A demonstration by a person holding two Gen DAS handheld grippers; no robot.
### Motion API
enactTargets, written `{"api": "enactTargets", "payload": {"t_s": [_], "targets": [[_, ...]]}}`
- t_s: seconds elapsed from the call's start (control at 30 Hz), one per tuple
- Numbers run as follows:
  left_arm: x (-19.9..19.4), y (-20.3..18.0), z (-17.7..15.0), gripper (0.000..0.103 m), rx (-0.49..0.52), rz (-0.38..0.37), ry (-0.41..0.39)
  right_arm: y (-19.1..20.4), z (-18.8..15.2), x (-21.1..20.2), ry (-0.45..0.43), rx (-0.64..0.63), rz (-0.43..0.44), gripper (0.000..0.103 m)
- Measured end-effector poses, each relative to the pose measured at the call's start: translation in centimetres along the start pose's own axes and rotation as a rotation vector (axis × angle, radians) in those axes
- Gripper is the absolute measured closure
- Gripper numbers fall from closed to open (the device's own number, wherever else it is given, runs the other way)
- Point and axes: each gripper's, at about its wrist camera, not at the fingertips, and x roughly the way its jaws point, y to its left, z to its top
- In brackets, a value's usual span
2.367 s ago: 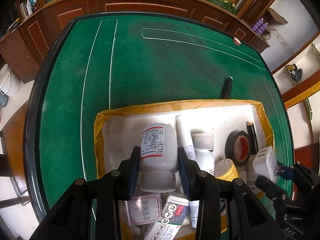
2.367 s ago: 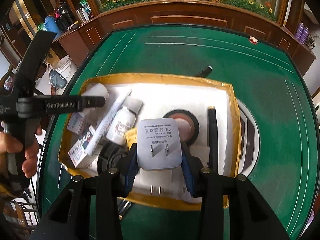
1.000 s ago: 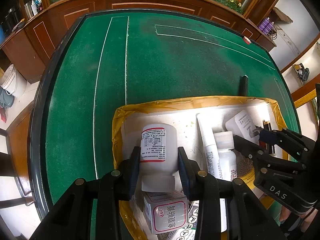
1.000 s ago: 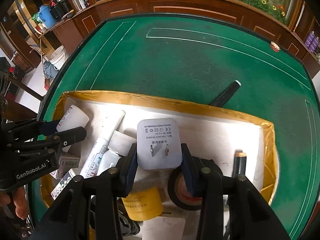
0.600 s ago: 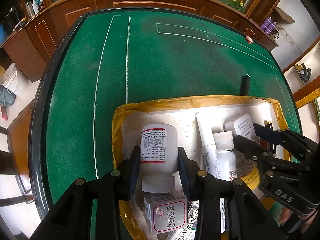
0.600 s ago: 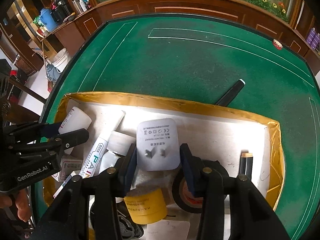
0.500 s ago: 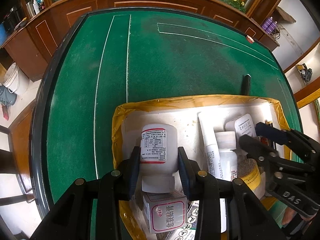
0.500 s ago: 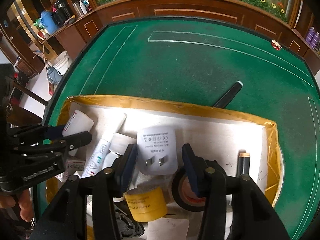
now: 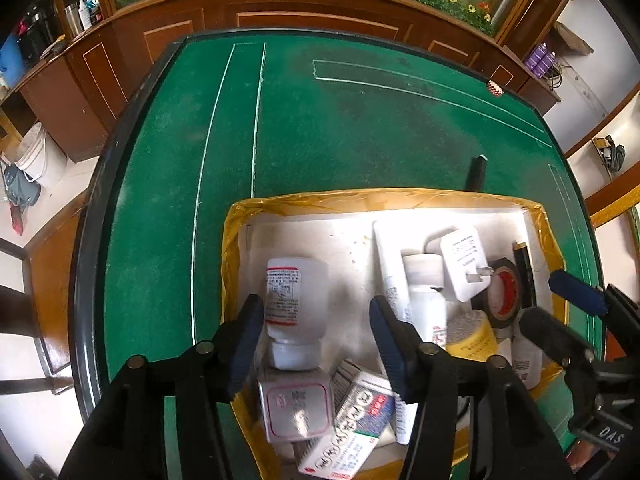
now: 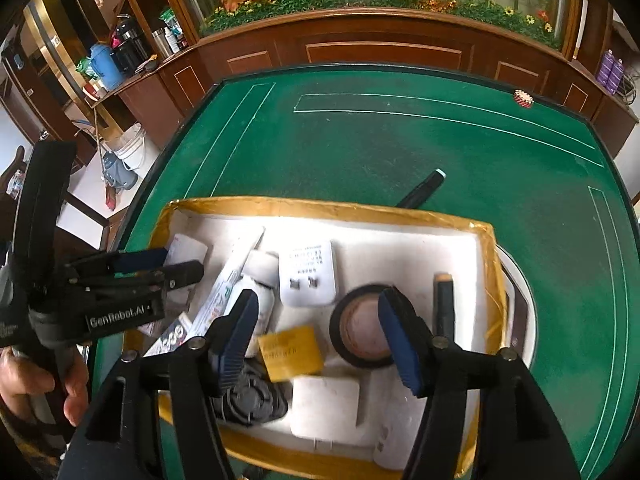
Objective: Organize rigid objects
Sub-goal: 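Withdraw both open tools from the tray back over the table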
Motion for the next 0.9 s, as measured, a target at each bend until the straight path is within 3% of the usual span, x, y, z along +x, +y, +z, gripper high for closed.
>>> {"api": "enactTargets", "payload": {"t_s": [0.13,0.7,0.9], "targets": [[-1.0,-0.6,-0.6,0.037,0.002,0.012,-0.016,-0.2,-1.3,-1.2,-0.006,0.003,0.001,0.035],[-4.7,-2.3,-5.0,0.032,0.003,0.06,-0.079,-1.0,-6.2,-3.6,0.016,-0.017,0.013,0.028],[-6.8,-2.9,-6.9,0.031,0.011,0.107,-0.147,-1.7,-7.7,-4.7,0.019,0.0,0.025,0.021]]}}
